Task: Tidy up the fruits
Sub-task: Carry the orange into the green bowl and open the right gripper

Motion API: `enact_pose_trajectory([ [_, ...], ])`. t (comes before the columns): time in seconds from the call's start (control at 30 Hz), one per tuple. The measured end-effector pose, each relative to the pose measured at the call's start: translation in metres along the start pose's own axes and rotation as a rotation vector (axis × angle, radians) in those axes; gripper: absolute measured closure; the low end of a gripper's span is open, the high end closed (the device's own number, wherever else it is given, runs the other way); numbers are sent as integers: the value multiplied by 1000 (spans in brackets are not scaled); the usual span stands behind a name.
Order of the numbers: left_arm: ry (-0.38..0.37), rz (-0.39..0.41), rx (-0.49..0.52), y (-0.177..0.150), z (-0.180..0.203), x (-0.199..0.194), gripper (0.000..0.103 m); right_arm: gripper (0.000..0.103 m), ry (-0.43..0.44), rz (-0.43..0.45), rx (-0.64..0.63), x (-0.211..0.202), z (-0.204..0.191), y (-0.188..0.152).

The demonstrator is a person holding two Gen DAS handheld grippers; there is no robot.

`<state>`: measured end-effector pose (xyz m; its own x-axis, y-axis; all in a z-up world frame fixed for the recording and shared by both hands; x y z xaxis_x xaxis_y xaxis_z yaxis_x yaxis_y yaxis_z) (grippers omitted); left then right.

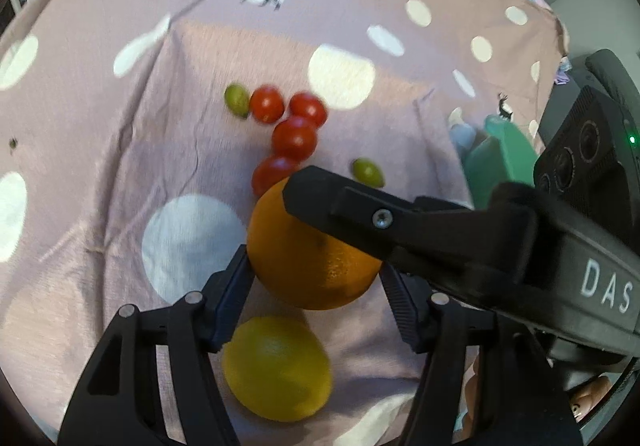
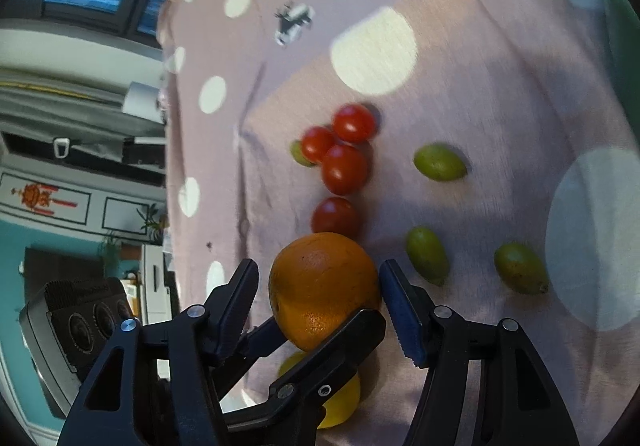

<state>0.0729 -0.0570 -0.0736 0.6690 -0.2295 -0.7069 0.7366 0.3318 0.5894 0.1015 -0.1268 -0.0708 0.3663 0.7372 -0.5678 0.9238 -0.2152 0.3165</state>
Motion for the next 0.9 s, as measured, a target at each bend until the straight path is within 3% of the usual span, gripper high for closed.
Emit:
enact_pose_trajectory([
  [0.37,-9,171,122,17,35,-20,41,37,54,143,-55,-44,-13,15],
  [0.9,-151,303,230,23,99,-31,41,38,36,389,-66,-120,-5,42],
])
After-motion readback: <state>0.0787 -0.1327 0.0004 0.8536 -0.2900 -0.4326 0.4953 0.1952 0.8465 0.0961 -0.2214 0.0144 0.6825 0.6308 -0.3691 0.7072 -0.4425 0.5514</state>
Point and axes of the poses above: each gripper's, at about its wrist camera, not at the fingertips, and x roughly the way its jaws point, z to its right, y to its top, the point moved 6 cm from there along x, roughly the way its jaws point, and after that the axes turned 13 degrees about z, right-handed, at the moved point
